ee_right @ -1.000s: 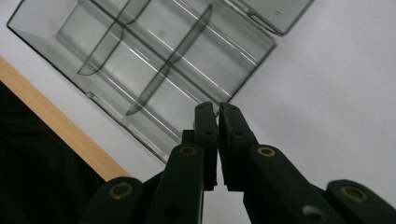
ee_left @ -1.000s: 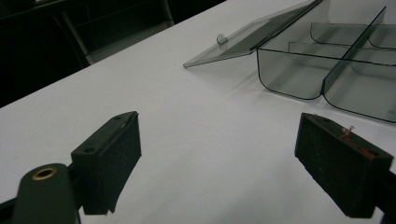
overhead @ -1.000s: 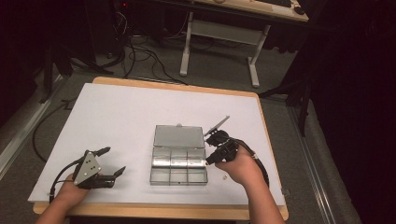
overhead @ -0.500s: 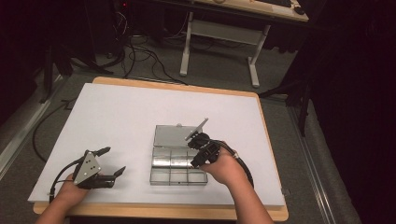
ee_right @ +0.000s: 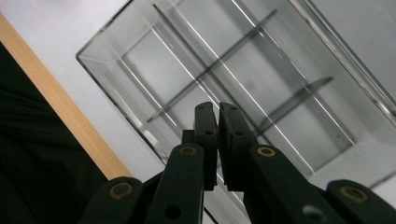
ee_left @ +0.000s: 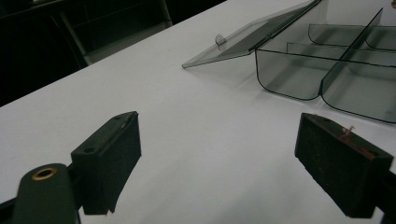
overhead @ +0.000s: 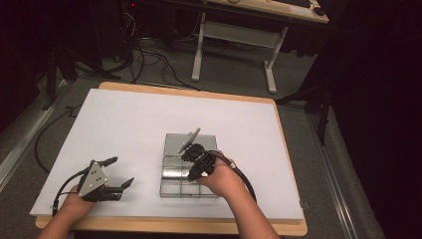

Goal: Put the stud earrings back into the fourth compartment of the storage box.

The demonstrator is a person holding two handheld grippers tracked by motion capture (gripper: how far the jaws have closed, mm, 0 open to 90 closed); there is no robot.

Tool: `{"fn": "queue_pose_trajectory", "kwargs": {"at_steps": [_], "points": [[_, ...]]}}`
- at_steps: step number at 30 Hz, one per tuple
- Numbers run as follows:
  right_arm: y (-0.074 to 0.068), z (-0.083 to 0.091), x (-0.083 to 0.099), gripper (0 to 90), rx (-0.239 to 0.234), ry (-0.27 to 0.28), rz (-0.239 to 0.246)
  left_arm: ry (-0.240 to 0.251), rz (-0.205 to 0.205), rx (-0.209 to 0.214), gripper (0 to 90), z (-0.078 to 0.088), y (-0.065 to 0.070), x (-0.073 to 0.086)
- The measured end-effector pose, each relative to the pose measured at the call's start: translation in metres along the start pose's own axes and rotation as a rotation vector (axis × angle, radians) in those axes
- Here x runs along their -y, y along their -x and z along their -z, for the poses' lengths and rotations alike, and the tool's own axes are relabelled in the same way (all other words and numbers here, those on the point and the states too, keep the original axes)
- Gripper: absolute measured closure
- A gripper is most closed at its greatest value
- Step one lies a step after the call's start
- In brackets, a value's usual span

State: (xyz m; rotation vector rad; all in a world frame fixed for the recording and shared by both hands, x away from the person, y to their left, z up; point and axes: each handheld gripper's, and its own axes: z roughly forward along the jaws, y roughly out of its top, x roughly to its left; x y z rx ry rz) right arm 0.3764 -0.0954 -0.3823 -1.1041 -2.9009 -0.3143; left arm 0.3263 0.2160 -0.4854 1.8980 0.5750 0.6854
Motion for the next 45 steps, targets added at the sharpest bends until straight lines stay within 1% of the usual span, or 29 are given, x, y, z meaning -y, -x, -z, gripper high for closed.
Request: {"fn": "queue_pose_trajectory", "kwargs": {"at_steps": [1,2,5,8,9,11,12,13,16,18,19,23,24,25,27,30,35,36,37,38,41,42,45], "points": [[-0.001,-0.001,-0.001,87.7,0.002,0.002,0.011,0.0,0.002,0.001,14.9,0.0,0.0,0.0],[-0.004,-0.003,-0.003,87.7,0.003,-0.004,0.006,-0.001,0.002,0.001,15.0,0.0,0.0,0.0],[-0.008,-0.006,-0.007,87.7,0.0,-0.011,0.013,0.0,0.001,0.001,15.0,0.0,0.0,0.0],[-0.011,-0.01,-0.011,87.7,0.0,-0.012,0.031,0.0,0.002,0.002,15.0,0.0,0.0,0.0],[-0.013,-0.011,-0.012,87.7,0.0,-0.015,0.025,0.0,0.002,0.002,14.9,0.0,0.0,0.0],[-0.016,-0.013,-0.014,87.7,-0.006,-0.022,0.04,0.0,0.002,0.002,15.0,0.0,0.0,0.0],[-0.019,-0.016,-0.016,87.7,-0.006,-0.021,0.043,0.0,0.002,0.003,15.0,0.0,0.0,0.0],[-0.019,-0.016,-0.016,87.7,-0.006,-0.021,0.043,-0.001,0.003,0.004,15.0,0.0,0.0,0.0],[-0.023,-0.022,-0.021,87.7,-0.002,-0.022,0.069,0.002,0.004,0.004,15.0,0.0,0.0,0.0],[-0.024,-0.023,-0.022,87.7,-0.004,-0.027,0.068,0.001,0.005,0.005,15.0,0.0,-0.001,0.0],[-0.025,-0.025,-0.023,87.7,-0.004,-0.024,0.076,0.001,0.005,0.004,15.0,0.0,-0.001,0.0],[-0.031,-0.033,-0.028,87.6,-0.009,-0.04,0.097,0.005,0.008,0.007,15.0,-0.001,-0.001,0.0],[-0.033,-0.036,-0.029,87.6,-0.004,-0.044,0.105,0.0,0.005,0.008,14.9,0.0,-0.001,0.0],[-0.034,-0.038,-0.031,87.6,-0.005,-0.049,0.103,0.0,0.005,0.007,15.0,0.0,-0.001,0.0],[-0.036,-0.043,-0.034,87.6,-0.006,-0.045,0.112,-0.003,0.004,0.009,14.9,0.0,-0.001,0.0],[-0.038,-0.05,-0.037,87.5,-0.014,-0.06,0.119,-0.003,0.004,0.009,15.0,0.0,-0.001,0.0],[-0.036,-0.061,-0.039,87.0,-0.025,-0.069,0.115,-0.005,0.005,0.011,15.0,0.0,-0.002,0.0],[-0.036,-0.062,-0.039,86.6,-0.023,-0.077,0.112,-0.003,0.009,0.011,14.9,0.0,-0.002,0.0],[-0.035,-0.062,-0.039,86.2,-0.026,-0.071,0.113,-0.002,0.012,0.012,14.9,0.0,-0.002,0.0],[-0.034,-0.062,-0.039,84.8,-0.022,-0.061,0.109,-0.003,0.013,0.013,14.9,0.0,-0.002,0.0],[-0.035,-0.062,-0.038,80.0,-0.027,-0.059,0.114,-0.003,0.009,0.012,14.9,0.0,-0.002,0.0],[-0.035,-0.06,-0.038,79.0,-0.02,-0.06,0.117,-0.001,0.01,0.011,14.9,0.0,-0.001,0.0],[-0.035,-0.053,-0.035,77.4,-0.028,-0.034,0.113,-0.002,0.014,0.012,14.9,0.0,-0.002,0.0]]}}
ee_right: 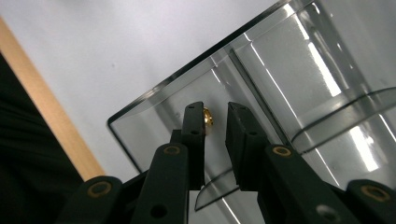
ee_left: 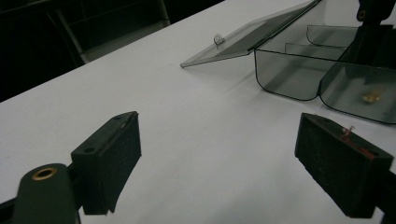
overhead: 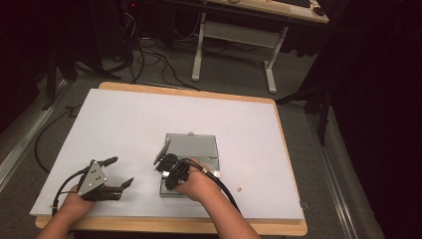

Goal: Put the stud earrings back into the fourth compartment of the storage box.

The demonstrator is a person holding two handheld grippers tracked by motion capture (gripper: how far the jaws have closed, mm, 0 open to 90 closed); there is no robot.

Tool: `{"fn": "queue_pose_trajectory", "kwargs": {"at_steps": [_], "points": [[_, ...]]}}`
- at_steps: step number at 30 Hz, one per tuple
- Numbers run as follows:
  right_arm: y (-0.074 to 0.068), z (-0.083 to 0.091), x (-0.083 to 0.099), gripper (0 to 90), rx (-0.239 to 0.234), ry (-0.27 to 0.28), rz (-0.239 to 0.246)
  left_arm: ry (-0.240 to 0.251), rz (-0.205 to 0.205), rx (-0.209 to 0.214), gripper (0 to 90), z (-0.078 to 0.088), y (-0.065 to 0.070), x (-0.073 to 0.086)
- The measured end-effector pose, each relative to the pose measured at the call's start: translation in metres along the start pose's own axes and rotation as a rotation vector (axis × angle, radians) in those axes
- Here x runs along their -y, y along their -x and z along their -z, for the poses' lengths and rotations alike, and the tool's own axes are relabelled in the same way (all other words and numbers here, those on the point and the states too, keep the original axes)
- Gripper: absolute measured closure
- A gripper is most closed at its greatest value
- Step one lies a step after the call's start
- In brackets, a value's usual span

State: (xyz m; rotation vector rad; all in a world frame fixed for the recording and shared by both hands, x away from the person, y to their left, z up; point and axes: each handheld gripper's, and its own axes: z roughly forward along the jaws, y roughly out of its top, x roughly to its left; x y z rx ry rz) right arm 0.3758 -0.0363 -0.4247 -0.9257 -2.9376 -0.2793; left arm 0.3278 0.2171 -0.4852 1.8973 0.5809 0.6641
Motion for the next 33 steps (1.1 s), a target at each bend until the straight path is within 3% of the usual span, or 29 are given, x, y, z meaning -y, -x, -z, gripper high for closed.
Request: {"fn": "queue_pose_trajectory", "kwargs": {"at_steps": [6,10,20,25,33], "points": [[0.003,0.022,0.009,74.2,0.013,0.05,-0.019,0.001,-0.005,-0.006,15.0,0.0,0.001,0.0],[0.007,0.036,0.022,70.3,0.048,0.027,-0.013,-0.001,0.002,-0.004,15.0,0.0,0.0,0.0],[0.036,0.067,0.076,67.5,0.115,0.045,-0.15,-0.001,0.002,-0.008,15.0,0.0,0.0,0.0],[0.049,0.072,0.103,67.3,0.115,0.072,-0.231,-0.004,-0.001,-0.008,14.9,0.0,0.0,0.0],[0.069,0.071,0.141,66.8,0.13,0.114,-0.296,-0.005,0.006,-0.005,15.0,-0.001,0.0,0.0]]}}
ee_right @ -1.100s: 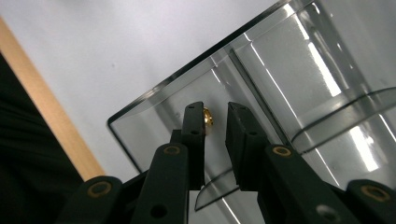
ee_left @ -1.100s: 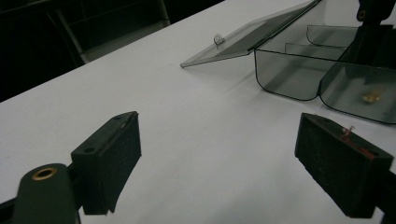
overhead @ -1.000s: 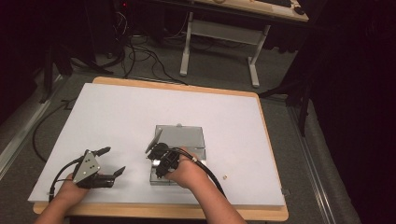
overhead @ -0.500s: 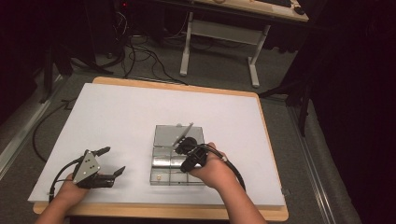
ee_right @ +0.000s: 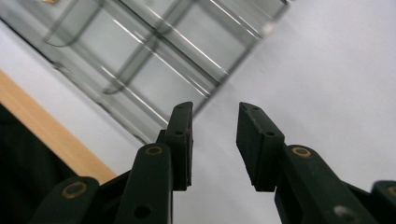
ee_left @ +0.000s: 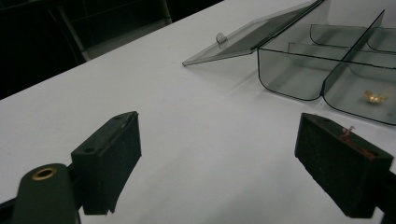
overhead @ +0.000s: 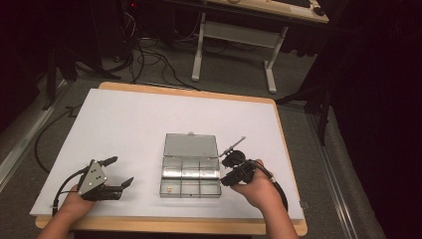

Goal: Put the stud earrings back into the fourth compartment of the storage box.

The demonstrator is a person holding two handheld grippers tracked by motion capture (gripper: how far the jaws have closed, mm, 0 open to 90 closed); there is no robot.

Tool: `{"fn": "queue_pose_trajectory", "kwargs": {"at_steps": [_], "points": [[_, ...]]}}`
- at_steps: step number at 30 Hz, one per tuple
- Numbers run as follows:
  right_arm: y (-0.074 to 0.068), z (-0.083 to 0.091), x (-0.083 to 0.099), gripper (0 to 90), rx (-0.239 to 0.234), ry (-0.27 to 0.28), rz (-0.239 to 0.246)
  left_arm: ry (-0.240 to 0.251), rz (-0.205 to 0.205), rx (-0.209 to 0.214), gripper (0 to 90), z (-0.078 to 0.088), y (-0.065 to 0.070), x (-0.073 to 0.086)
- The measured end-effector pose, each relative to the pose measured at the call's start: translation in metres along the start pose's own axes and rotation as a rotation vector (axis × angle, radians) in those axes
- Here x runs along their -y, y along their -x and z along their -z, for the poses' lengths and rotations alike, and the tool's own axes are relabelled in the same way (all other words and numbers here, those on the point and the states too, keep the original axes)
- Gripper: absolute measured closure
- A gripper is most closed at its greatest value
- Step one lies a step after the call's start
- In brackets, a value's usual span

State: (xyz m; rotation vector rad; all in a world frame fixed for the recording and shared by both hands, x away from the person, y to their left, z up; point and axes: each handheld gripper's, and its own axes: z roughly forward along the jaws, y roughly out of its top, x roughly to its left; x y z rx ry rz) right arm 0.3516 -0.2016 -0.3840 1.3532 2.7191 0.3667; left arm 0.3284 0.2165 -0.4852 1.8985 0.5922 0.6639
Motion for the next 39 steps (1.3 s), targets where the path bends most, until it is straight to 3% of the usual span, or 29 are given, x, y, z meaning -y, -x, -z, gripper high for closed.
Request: {"fn": "queue_pose_trajectory", "kwargs": {"at_steps": [3,6,9,15,27,36,37,39], "points": [[0.009,-0.003,0.011,66.5,0.019,0.017,-0.019,-0.003,0.001,-0.001,15.0,0.0,0.0,0.0],[0.017,-0.007,0.022,66.7,0.006,0.037,-0.054,-0.01,0.001,0.002,15.0,-0.001,-0.001,0.0],[0.022,-0.01,0.026,66.3,0.016,0.007,-0.056,-0.017,-0.005,0.003,15.0,-0.002,0.0,-0.001],[0.03,-0.015,0.035,66.8,0.014,0.005,-0.077,-0.017,-0.01,0.0,15.0,-0.002,0.001,-0.001],[0.037,-0.023,0.045,70.6,0.008,-0.017,-0.119,-0.015,-0.006,-0.001,15.0,-0.002,0.0,-0.001],[0.039,-0.032,0.045,78.9,-0.008,-0.029,-0.111,-0.016,-0.007,0.002,15.0,-0.002,0.0,-0.001],[0.038,-0.032,0.045,80.0,-0.009,-0.037,-0.128,-0.015,-0.006,0.003,15.0,-0.002,0.0,-0.001],[0.039,-0.033,0.045,81.5,-0.008,-0.033,-0.105,-0.018,-0.006,0.004,15.0,-0.002,0.0,-0.001]]}}
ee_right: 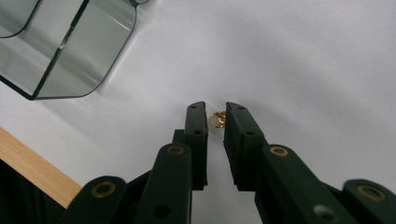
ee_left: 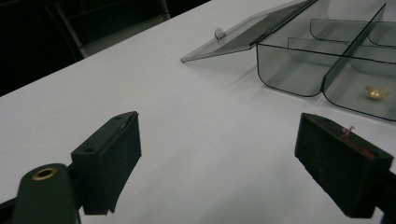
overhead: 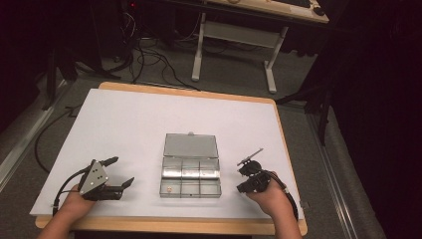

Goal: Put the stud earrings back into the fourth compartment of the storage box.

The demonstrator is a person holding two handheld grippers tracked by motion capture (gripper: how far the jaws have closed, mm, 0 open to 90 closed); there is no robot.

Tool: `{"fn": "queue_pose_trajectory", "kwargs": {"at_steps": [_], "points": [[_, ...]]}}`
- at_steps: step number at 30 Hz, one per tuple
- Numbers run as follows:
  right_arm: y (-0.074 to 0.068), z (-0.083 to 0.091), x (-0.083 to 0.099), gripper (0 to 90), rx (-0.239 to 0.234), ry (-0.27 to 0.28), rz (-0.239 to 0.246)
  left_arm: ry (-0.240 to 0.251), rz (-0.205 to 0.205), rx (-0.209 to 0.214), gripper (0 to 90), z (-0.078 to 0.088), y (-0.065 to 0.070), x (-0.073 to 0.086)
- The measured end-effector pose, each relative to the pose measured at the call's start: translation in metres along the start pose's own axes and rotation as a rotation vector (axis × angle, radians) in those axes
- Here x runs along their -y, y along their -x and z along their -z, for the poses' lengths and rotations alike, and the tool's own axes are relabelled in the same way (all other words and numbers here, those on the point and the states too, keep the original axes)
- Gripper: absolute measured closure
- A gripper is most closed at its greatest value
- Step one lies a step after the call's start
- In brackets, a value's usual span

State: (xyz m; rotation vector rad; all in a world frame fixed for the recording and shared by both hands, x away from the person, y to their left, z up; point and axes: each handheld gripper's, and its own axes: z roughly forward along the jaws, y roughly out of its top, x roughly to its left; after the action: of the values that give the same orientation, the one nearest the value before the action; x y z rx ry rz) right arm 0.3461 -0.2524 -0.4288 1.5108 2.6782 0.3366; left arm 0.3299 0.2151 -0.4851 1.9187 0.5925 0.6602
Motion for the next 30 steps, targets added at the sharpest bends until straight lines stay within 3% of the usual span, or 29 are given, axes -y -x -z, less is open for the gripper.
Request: {"fn": "queue_pose_trajectory", "kwargs": {"at_steps": [7,30], "points": [[-0.002,-0.006,-0.001,86.4,-0.002,-0.021,0.003,0.001,-0.001,-0.003,15.0,0.0,0.001,0.0],[-0.005,0.01,0.0,87.4,-0.004,0.04,0.032,0.002,0.002,0.0,15.0,0.0,0.0,0.0]]}}
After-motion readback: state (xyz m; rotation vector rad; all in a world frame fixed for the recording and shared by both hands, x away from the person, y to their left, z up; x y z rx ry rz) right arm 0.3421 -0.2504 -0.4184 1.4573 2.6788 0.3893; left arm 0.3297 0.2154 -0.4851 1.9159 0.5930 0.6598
